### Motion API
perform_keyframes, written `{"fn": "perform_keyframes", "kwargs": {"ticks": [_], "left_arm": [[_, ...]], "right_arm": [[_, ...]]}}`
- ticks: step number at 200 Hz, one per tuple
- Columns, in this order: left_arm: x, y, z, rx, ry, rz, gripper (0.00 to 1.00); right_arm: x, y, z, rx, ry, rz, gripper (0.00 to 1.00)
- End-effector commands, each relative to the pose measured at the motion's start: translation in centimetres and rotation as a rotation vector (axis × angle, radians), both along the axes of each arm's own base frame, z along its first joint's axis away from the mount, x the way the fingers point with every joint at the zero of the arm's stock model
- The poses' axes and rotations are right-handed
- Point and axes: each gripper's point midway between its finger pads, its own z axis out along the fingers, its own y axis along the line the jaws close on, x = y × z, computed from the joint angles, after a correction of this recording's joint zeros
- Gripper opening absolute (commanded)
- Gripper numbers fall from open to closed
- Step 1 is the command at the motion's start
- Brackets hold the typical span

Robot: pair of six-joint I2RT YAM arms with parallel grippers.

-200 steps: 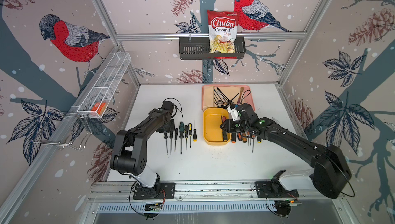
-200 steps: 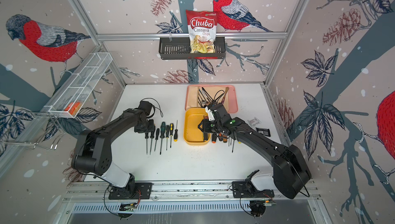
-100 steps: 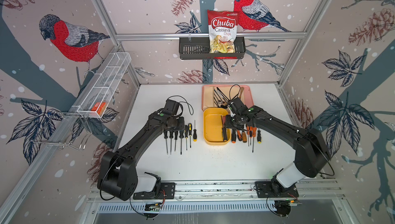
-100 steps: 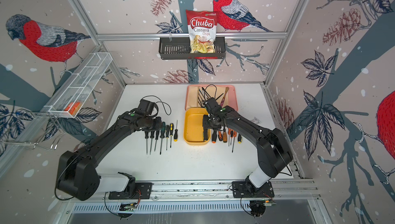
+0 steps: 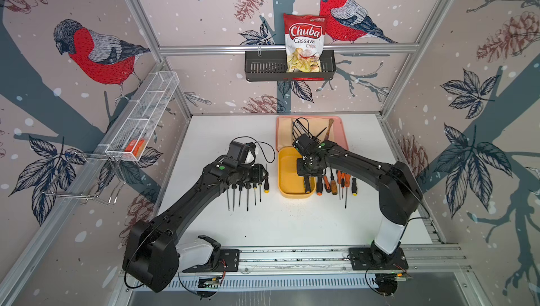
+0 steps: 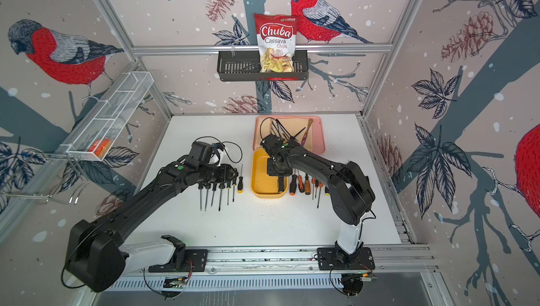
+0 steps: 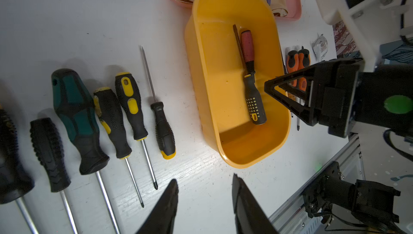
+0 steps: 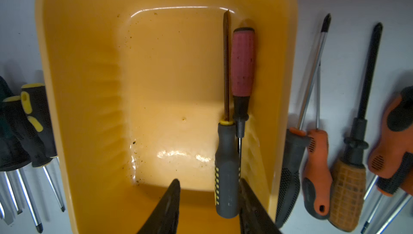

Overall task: Take out the screwdriver from the storage box
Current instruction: Pick up the screwdriver from the storage box.

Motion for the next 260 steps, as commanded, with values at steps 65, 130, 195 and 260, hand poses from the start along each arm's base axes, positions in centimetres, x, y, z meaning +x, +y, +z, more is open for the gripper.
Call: {"fn": "perform_keyframes", "kwargs": {"ticks": [65,130,195,260], "left_arm": [[0.3,-0.8,0.3,-0.036,-0.010,-0.021,0.43],[0.5,-0.8,0.0,-0.033,0.002,-0.008,0.42],[0.2,-0.7,0.1,-0.039,0.004,0.009,0.42],[-0.2,-2.0,0.8,-0.058,-0.005,-0.011,0.42]], "right_arm": [[-0.9,-0.1,-3.9,-0.052,0.076,-0.054,0.45],[-1.1,1.0,-5.7,-0.020,0.117,-0.029,0.35],[-1.3,0.9,-5.8,-0.012,0.119,-0.004,0.15],[-0.9,1.4,-2.2,0.049,0.050,0.009,0.09]]}}
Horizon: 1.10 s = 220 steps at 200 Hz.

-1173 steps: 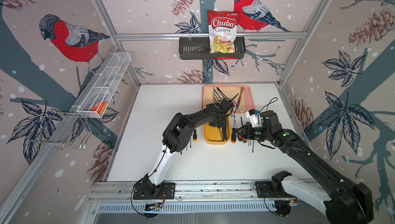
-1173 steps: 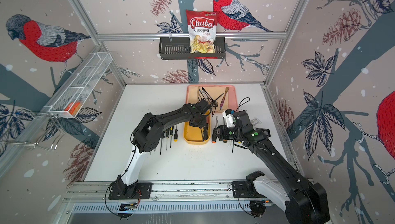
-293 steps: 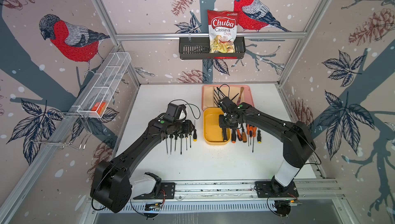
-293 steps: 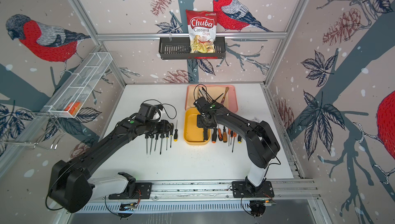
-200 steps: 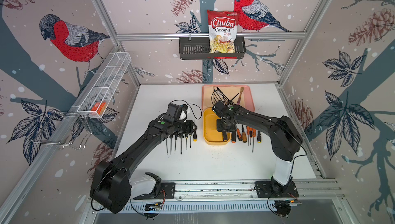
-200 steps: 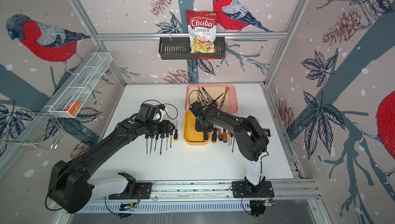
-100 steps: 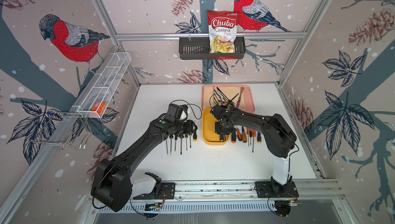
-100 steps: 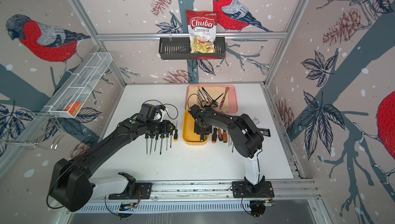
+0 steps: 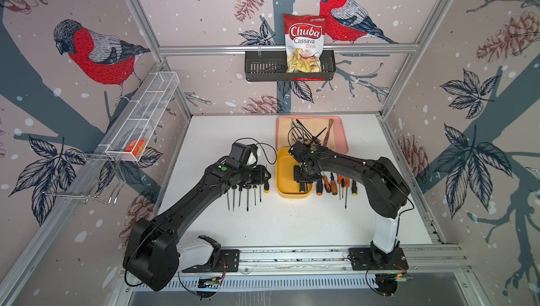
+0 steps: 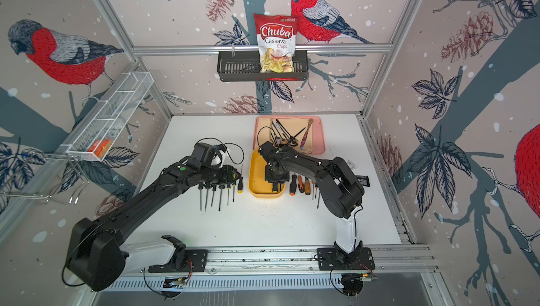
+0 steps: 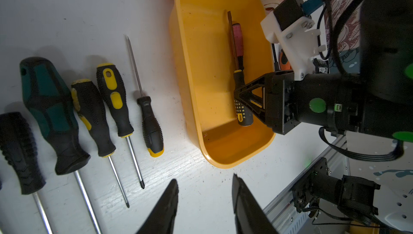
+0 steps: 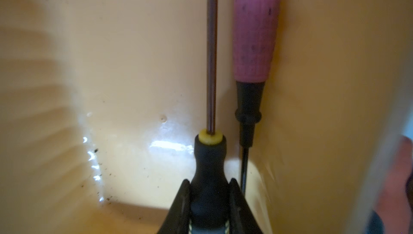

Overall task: Take out the screwdriver from the storage box
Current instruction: Pick up the screwdriver from the storage box, then place the screwdriver at the center of the board.

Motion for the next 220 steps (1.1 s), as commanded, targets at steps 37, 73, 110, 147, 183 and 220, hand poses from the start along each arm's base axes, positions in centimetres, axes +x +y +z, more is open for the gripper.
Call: {"fn": "perform_keyframes", "kwargs": {"ticks": [37,73,110,147,183,220], "left_arm": [[0.1,-2.3,1.6,-0.035,-0.045,-0.028,0.42],[0.1,-4.1,1.7,-0.040,-0.046,-0.059,0.42],[0.1,-6.4,2.0,-0.038,-0.047,-0.103,0.42],[0.0,-8.6,2.0,-0.038,-0.048,-0.144,0.42],[-0.3,-10.6,1.7,-0.040,-0.042,-0.180,0.42],[-0.5,-12.0,1.1,-0.042,-0.036,-0.207,0.42]], "right_arm": [[0.3,-0.1,4.0,0.050,-0.082,0.022,0.08],[0.1,-1.5,5.9,0.053,-0.122,0.009,0.08],[-0.1,-4.0,7.2,0.046,-0.151,-0.022,0.08],[-0.1,-8.5,7.2,0.001,-0.158,-0.086,0.08],[-0.1,-14.7,6.2,-0.088,-0.139,-0.180,0.08],[-0.1,-20.6,5.2,-0.192,-0.116,-0.267,0.08]]}}
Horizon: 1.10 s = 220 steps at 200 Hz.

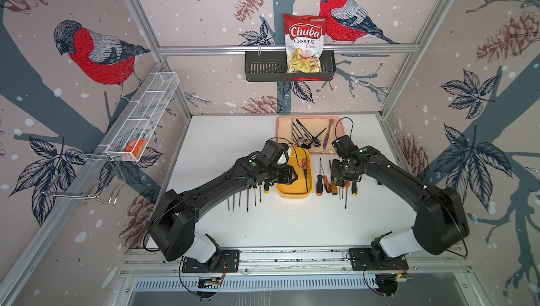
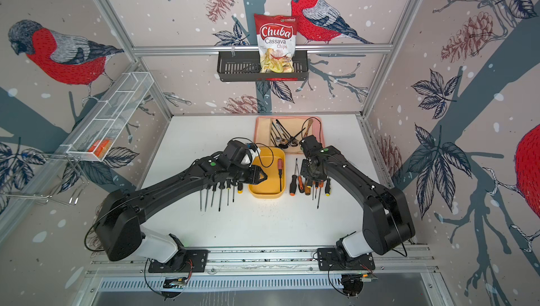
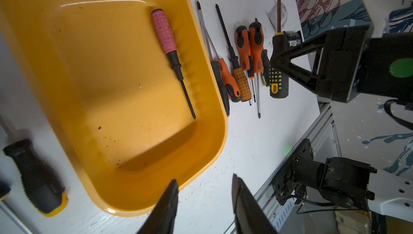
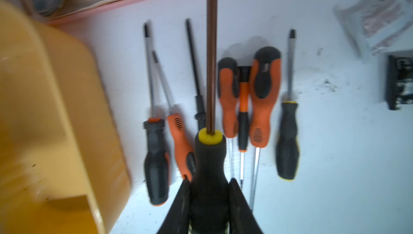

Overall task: Take out the screwdriver from the storage box
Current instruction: Place the screwdriver at the center of the board.

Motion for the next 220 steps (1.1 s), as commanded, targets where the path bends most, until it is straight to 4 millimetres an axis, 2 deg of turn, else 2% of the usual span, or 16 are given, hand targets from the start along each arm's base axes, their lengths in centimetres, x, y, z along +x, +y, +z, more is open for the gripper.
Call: {"fn": "perform_keyframes", "kwargs": {"ticks": [1,39,90,138,220], "left_arm": [[0.3,-1.2,0.6,-0.029,-0.027,-0.015,0.42],[0.3,-1.9,0.0,-0.026,-0.020,-0.030,0.42],[0.3,-2.0,-0.8,-0.004,-0.012,-0.048,0.42],[0.3,-1.9,-1.5,0.021,-0.008,-0.065,0.42],[0.3,-1.7,-2.3,0.049,-0.002,-0.071,0.41]], "right_arm": [[-0.4,-3.4,-0.4,-0.096,0.019,-0.020,0.08],[-0.1,-7.6,-1.5,-0.198,0.034,-0.090,0.08],[0.8,-9.8,-3.2,-0.261,0.064,-0.132,0.08],[1.0,-10.6,-5.5,-0.325,0.122,-0.124,0.11],[1.0,-9.6,-7.8,-0.295,0.168,-0.084,0.15]]}}
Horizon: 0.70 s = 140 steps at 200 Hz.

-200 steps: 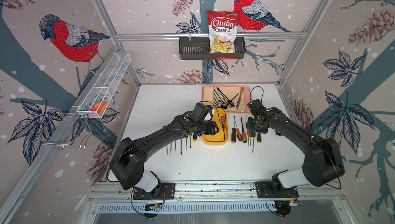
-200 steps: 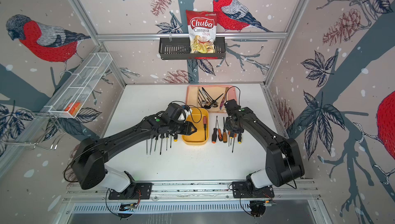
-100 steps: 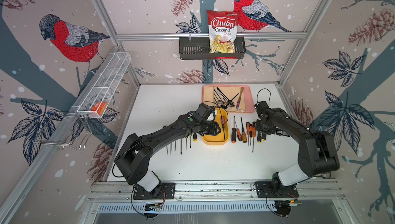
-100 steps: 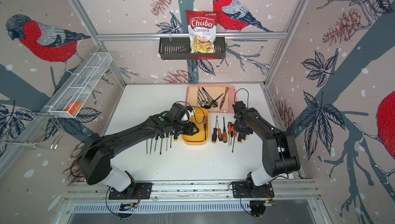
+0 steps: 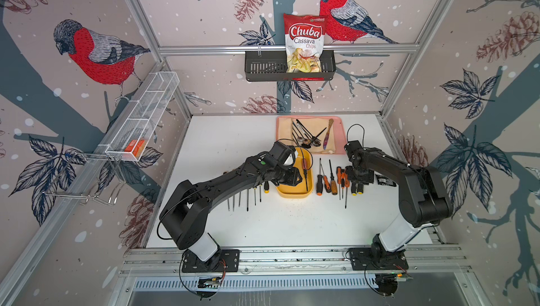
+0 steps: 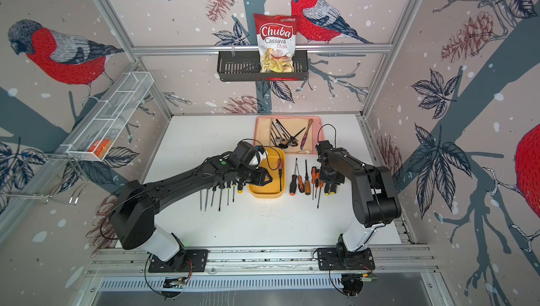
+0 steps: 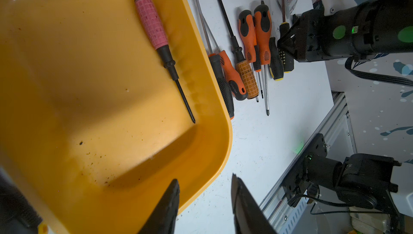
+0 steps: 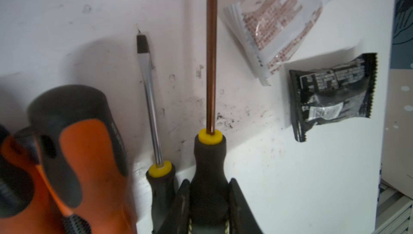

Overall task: Take out the screwdriver from the storage box
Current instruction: Place the screwdriver at the center of the board.

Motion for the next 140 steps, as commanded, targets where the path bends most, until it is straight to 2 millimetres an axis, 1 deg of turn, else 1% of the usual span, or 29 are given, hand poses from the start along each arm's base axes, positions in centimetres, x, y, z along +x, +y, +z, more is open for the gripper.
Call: {"fn": "perform_keyframes", "kwargs": {"ticks": [1,29,71,121,140], "left_arm": [[0.1,-0.1,0.0,0.004,-0.012,-0.013,0.41],[0.1,0.0,-0.1,0.009,-0.011,-0.007,0.41],[0.1,0.1,-0.2,0.009,-0.007,-0.002,0.41],[0.3,0.0,0.0,0.003,-0.011,0.005,0.41],[0.3,0.0,-0.2,0.010,-0.006,0.007,0.41]], "right_arm": [[0.0,0.2,-0.5,-0.002,0.007,0.007,0.15],[-0.1,0.3,-1.0,-0.005,0.023,0.009,0.18],[-0.2,0.2,-1.1,-0.010,0.030,-0.002,0.29],[0.0,0.4,0.0,0.002,0.009,-0.015,0.32],[0.0,0.5,0.6,0.009,-0.004,-0.020,0.33]]}}
